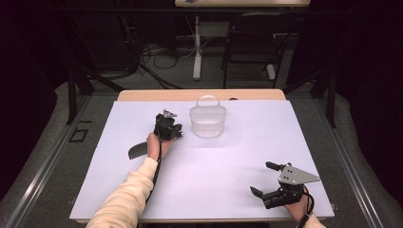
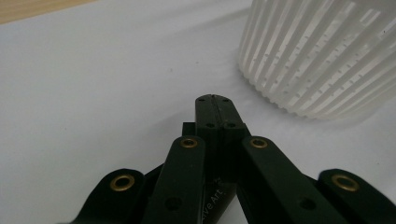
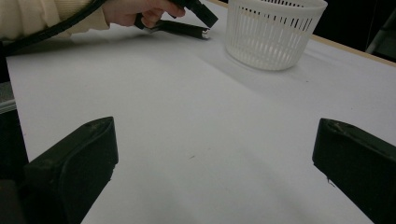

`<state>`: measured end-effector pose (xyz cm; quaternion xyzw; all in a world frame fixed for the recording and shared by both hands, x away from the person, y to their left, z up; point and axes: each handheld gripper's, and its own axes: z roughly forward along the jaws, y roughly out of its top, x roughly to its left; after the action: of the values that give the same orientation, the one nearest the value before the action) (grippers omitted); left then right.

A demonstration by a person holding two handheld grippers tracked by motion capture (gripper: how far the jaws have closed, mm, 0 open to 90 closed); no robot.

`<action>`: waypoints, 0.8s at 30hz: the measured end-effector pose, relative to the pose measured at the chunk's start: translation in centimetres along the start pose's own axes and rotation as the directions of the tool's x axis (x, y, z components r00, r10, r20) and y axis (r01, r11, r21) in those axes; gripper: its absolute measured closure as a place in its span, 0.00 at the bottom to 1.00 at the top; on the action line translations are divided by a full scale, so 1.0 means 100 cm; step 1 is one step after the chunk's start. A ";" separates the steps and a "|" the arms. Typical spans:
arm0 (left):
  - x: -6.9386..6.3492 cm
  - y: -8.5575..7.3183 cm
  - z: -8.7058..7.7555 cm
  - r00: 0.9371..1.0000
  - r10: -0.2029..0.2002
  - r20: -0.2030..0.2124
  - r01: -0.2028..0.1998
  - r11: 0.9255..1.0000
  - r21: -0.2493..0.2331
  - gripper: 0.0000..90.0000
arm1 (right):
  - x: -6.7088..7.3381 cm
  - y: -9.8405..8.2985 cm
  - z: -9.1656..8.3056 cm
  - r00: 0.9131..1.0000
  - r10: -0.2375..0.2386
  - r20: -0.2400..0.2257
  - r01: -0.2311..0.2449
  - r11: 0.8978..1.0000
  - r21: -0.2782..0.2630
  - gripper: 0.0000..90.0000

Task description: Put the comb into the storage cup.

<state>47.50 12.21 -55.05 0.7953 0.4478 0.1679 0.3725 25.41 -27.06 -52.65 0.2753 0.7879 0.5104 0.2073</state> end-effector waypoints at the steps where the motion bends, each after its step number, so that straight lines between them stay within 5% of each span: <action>1: -0.001 0.000 0.000 1.000 0.003 0.003 -0.003 1.000 0.003 1.00 | 0.000 0.000 0.000 1.000 0.000 0.000 0.000 1.000 -0.001 0.00; 24: -0.008 -0.005 -0.006 0.997 0.039 0.069 -0.044 0.997 0.070 1.00 | 0.000 0.001 0.000 1.000 -0.001 0.001 0.001 1.000 -0.001 0.00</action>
<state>46.40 11.93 -54.99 0.8224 0.4241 0.1327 0.3553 25.44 -27.03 -52.59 0.2750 0.7877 0.5104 0.2083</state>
